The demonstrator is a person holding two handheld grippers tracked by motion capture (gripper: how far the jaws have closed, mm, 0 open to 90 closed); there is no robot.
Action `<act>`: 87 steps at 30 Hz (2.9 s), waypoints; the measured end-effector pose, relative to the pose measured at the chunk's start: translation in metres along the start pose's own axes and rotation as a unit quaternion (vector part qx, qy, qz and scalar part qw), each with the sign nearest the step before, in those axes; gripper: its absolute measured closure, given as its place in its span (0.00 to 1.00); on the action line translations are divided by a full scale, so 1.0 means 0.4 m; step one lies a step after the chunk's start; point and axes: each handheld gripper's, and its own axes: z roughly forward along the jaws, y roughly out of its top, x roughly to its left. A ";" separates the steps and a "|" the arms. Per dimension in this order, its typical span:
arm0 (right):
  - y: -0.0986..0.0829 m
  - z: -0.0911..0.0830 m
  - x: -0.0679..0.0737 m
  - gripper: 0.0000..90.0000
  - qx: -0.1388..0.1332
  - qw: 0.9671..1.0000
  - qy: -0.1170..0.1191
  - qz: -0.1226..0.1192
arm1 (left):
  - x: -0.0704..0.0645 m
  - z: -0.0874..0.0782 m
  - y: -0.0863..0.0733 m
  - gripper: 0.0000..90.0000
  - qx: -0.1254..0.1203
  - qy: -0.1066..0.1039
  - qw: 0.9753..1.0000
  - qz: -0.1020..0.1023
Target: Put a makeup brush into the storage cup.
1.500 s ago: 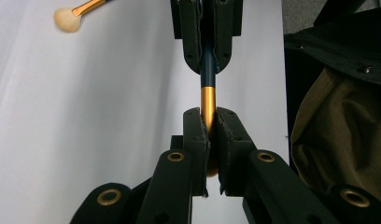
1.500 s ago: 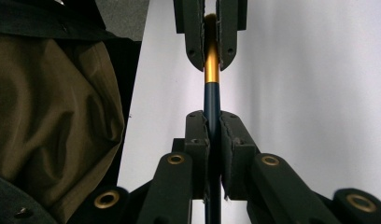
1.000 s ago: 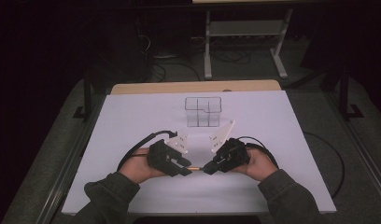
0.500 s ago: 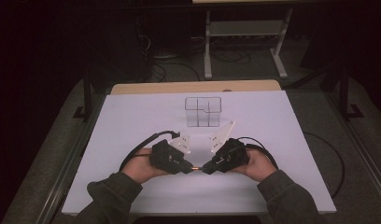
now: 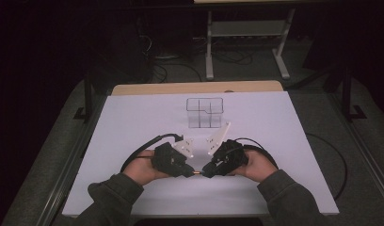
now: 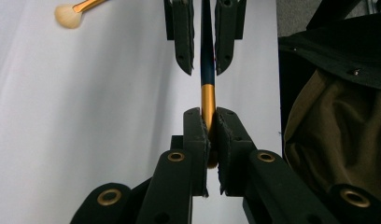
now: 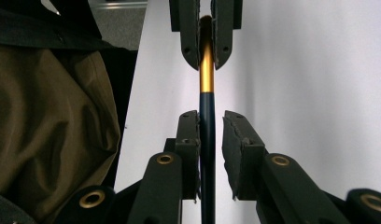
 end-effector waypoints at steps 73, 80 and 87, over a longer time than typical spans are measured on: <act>0.026 0.015 -0.005 0.92 0.012 1.000 0.010 0.001 | 0.003 -0.045 -0.009 0.77 -0.022 0.004 1.000 -0.020; -0.006 -0.003 -0.019 0.92 -0.006 1.000 0.007 0.019 | 0.010 -0.058 -0.041 0.72 -0.037 0.016 0.998 -0.042; -0.010 -0.010 -0.018 0.92 -0.013 1.000 0.000 0.022 | 0.008 -0.051 -0.040 0.66 -0.048 0.015 0.998 -0.050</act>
